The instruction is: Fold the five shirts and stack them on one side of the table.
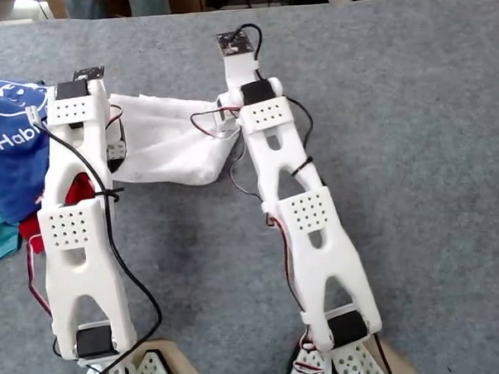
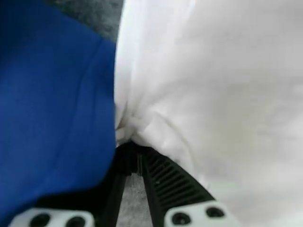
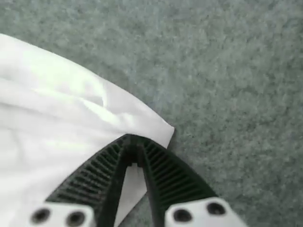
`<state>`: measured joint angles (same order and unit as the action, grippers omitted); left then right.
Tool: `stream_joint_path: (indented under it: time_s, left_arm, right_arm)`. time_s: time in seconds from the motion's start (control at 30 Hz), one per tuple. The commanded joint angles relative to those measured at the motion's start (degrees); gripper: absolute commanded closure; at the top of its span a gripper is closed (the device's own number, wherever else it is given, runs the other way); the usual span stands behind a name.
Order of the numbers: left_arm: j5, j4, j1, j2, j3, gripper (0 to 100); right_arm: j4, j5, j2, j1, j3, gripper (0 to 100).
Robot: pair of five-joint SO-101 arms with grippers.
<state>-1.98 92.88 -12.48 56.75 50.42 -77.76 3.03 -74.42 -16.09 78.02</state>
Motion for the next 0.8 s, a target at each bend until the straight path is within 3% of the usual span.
stream_joint_path:
  time_s: [0.0,0.1,0.23,0.4,0.6,0.77]
  left_arm:
    - [0.4,-1.2,0.6,0.2,3.6,97]
    - [1.6,-0.4,0.7,-0.4,7.8,97]
    - [5.5,7.4,2.0,-1.8,21.8,97]
    - [8.1,7.6,5.4,-2.3,37.6,97]
    - [5.0,-5.4,6.3,3.9,34.0,97]
    - [4.8,-9.7,6.5,5.5,31.4,97]
  right_arm:
    - [0.9,-0.5,0.5,3.3,-0.2,98.3]
    - [-1.7,-0.5,0.9,3.0,1.1,98.3]
    - [-6.2,-4.5,1.7,1.1,10.2,98.3]
    - [-8.1,-8.6,2.8,0.7,18.1,98.3]
    - [-11.9,-8.9,7.3,1.0,17.9,98.3]
    - [-19.4,-8.8,10.1,0.5,17.7,98.3]
